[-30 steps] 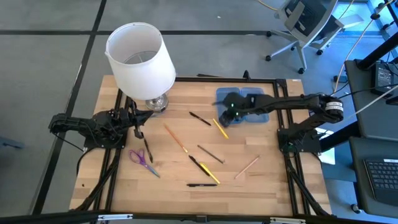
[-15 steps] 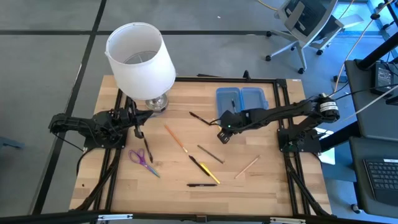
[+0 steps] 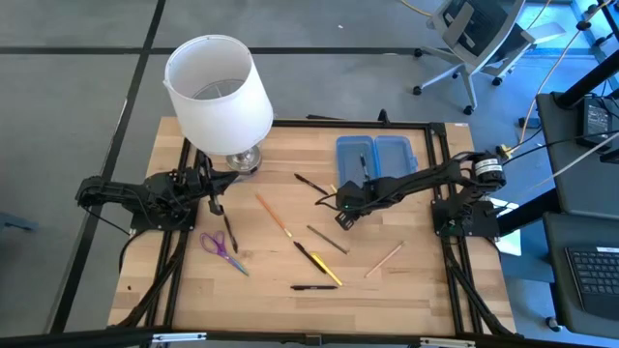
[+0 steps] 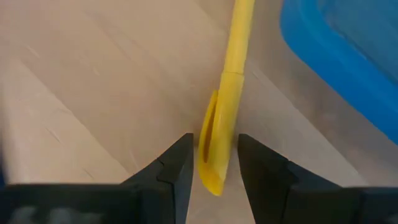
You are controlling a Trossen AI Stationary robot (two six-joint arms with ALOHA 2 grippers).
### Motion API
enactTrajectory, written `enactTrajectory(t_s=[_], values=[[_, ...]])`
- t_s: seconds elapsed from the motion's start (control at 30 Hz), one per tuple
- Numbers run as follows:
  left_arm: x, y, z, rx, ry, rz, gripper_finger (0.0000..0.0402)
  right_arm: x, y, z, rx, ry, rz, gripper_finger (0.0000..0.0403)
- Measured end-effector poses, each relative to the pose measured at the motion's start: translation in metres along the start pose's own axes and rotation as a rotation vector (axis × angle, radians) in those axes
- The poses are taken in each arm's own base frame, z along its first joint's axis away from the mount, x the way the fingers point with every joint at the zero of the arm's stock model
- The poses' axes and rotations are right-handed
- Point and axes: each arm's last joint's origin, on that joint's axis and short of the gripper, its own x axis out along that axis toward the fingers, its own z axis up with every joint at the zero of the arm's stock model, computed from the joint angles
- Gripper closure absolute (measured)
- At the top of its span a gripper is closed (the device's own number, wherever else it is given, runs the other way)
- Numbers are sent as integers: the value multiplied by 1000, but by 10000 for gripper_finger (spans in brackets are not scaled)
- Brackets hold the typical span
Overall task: Pick & place school supplies into a supply box
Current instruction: Put the top yellow pen into the blue supply box
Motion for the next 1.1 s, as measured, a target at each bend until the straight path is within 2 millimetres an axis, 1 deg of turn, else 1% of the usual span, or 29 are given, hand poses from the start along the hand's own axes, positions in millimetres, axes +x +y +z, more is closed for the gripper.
enactTrajectory(t_s=[0.13, 0.3, 0.37, 0.5, 0.6, 0.67, 0.77, 0.87, 0.97, 1.1], values=[[0, 0, 0, 0, 0, 0, 398, 0, 0, 0, -2, 5, 0, 288], [0, 0, 0, 0, 0, -1, 398, 0, -1, -1, -29, 15, -8, 333], [0, 0, 0, 0, 0, -1, 398, 0, -1, -1, -31, 20, -10, 345], [0, 0, 0, 0, 0, -1, 398, -1, -1, -1, -46, 39, 6, 345], [0, 0, 0, 0, 0, -1, 398, -6, 2, 0, -87, 72, 55, 339], [0, 0, 0, 0, 0, -1, 398, -13, 5, 1, -128, 86, 110, 339], [0, 0, 0, 0, -1, -1, 398, -32, 12, 11, -170, 24, 184, 343], [0, 0, 0, 0, 0, 2, 398, -51, 11, 19, -170, -44, 202, 342], [0, 0, 0, 0, 0, 2, 398, -73, 3, 28, -115, -135, 197, 337], [0, 0, 0, 0, 0, 2, 398, -90, -22, 34, 75, -185, 84, 339]])
